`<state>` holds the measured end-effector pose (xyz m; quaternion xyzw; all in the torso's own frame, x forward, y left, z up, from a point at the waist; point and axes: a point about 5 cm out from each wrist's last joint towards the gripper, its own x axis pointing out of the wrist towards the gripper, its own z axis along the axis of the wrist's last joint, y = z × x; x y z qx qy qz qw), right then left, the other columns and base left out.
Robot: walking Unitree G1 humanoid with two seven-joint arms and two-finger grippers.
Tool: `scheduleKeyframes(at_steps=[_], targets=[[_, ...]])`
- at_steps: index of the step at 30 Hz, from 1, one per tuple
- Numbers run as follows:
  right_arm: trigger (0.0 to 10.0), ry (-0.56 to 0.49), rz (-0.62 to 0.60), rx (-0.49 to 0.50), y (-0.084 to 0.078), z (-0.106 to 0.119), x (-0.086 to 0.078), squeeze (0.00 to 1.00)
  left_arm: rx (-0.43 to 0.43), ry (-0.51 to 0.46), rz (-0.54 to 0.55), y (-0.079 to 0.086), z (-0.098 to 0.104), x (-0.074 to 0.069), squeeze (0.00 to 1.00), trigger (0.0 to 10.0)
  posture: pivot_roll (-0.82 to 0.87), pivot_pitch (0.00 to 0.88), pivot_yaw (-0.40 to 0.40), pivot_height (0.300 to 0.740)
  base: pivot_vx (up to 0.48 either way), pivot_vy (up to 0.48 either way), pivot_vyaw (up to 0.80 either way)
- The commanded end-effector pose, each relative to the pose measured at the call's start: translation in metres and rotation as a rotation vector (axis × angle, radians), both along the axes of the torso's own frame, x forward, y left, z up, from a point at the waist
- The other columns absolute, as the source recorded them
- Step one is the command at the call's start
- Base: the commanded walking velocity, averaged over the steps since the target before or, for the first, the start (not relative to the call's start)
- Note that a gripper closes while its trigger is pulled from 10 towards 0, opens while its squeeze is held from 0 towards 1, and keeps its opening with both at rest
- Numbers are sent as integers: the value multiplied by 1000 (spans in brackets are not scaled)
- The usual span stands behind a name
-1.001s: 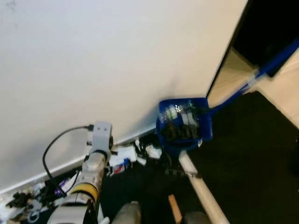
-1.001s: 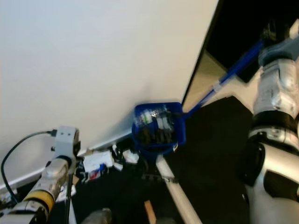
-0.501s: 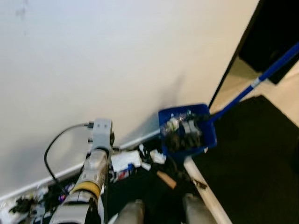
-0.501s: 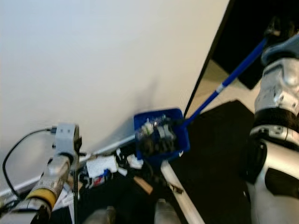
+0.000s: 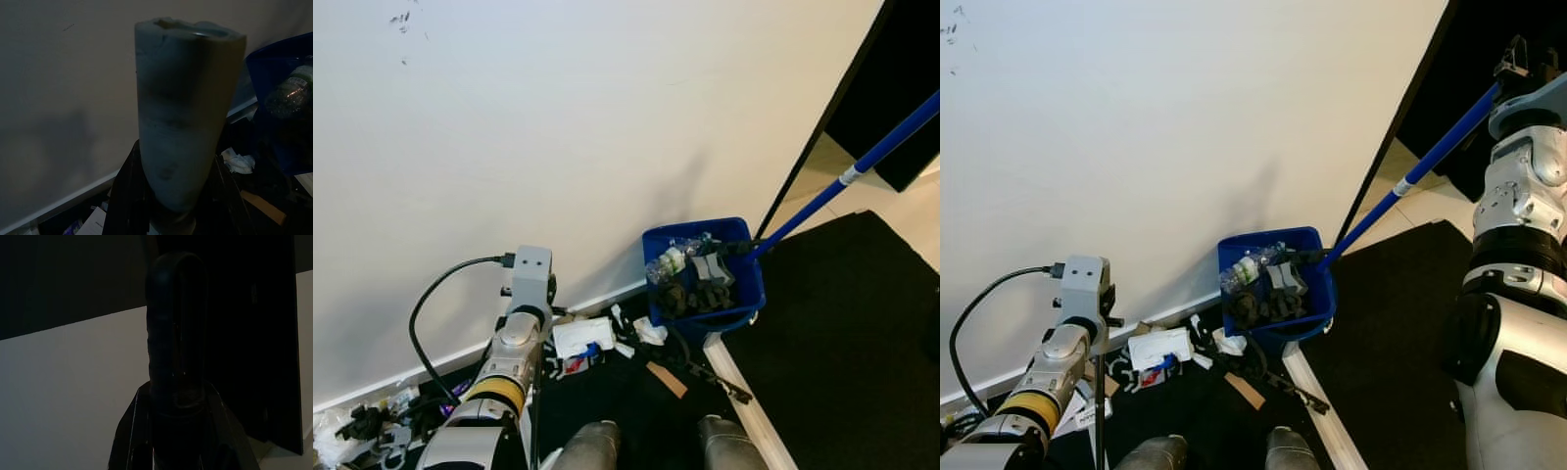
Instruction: Sweep floor
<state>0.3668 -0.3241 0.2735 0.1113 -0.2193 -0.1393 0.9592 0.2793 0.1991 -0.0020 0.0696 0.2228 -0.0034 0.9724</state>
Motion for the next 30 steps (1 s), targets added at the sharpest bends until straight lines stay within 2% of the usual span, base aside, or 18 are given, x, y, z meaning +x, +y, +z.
scheduleKeyframes(at_steps=[1,9,14,20,25,30], targets=[[10000,-77,-37,6,-7,13,-5,0,16,18,23,6,-2,-2,0,10000,65,0,-26,740,0,0,0],[10000,-71,-40,-12,-7,15,-5,0,5,31,37,10,-6,-8,0,10000,65,0,-31,740,0,0,0],[10000,-65,-40,-14,-8,13,-5,0,-12,15,4,5,-5,-7,0,10000,66,0,-37,740,0,0,0],[10000,-40,-33,-7,-3,-2,-5,0,-6,19,-29,0,-6,-7,0,10000,68,2,-32,740,0,-442,0],[10000,-35,-32,-5,-2,-5,-6,0,6,29,-20,1,-6,-7,0,10000,68,2,-29,740,0,-480,0],[10000,-33,-35,-4,-3,-6,-6,0,-16,38,18,3,-6,-7,0,10000,68,0,-26,740,0,0,0]])
